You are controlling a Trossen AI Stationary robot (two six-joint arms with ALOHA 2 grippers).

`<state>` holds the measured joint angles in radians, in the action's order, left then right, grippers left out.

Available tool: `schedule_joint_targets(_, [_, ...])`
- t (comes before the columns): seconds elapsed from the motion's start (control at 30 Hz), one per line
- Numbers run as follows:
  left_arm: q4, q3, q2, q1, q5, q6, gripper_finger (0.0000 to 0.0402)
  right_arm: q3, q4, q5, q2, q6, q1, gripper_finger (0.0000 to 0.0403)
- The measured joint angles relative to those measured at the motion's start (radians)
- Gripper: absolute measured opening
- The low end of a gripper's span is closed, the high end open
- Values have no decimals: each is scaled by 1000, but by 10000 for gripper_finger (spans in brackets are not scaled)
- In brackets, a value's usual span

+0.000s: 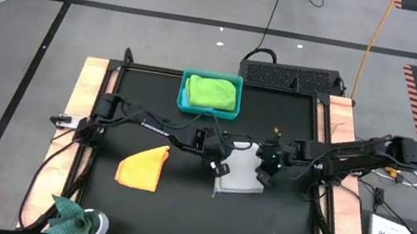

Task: Fold microfiber towels
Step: Fold the gray towel

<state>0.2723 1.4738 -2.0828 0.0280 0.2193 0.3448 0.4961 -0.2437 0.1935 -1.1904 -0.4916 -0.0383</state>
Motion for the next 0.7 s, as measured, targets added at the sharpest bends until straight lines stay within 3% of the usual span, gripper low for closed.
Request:
schedule_joint_targets(0.1, [5, 2, 24, -14, -1, -1, 4, 0, 1, 37, 81, -1, -19, 0])
schedule_joint_targets(0.27, [39, 2, 23, -79, -112, 58, 20, 0, -46, 43, 165, 40, -75, 15])
schedule_joint_targets(0.7, [122, 2, 23, -140, -222, 162, 98, 1, -76, 99, 133, 115, -363, 130])
